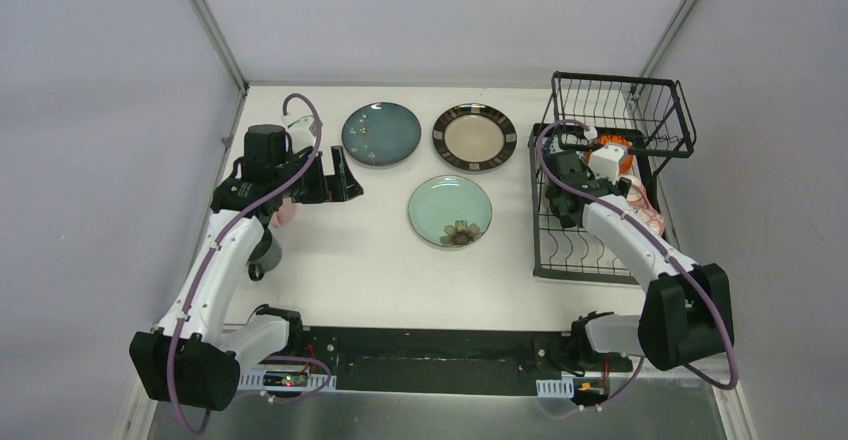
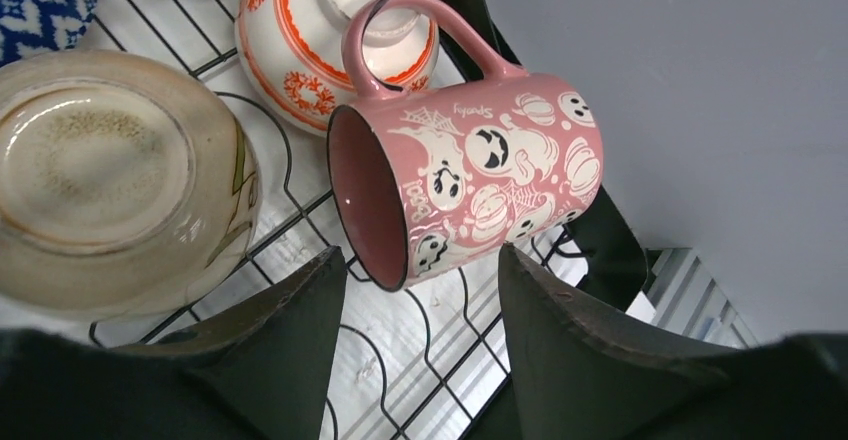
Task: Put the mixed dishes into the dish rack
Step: Pick up the cup from the dish rack.
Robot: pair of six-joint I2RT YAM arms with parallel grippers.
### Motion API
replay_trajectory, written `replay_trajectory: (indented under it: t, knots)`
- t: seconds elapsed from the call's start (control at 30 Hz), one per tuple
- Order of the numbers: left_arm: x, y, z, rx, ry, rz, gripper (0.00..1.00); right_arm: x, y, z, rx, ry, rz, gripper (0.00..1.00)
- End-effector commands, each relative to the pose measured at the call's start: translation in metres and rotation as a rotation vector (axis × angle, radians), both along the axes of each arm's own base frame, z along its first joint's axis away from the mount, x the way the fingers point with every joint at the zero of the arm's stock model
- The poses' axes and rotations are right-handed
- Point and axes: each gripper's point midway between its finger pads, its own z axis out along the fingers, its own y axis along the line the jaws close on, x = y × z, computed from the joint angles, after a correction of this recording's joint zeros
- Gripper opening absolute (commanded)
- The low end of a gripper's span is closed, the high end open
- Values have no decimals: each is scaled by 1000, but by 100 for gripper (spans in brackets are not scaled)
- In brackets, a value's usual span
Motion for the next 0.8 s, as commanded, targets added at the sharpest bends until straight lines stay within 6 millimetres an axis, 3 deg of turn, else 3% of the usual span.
replay_trajectory:
  t: [0.0,0.33,0.57,0.77]
  knots:
    - [1,-4,10,3,-59,-26,99,13,-8,11,-101,-57,-40,60]
    - [1,-3,10,7,-58,-26,99,15,-14,-10,-155,42,-78,58]
    - [1,-4,9,6,-53,-26,99,7,-15,-22,-124,86,-99,55]
    - [1,-4,9,4,-54,-27,99,-5,-12,-8,-106,98,-93,53]
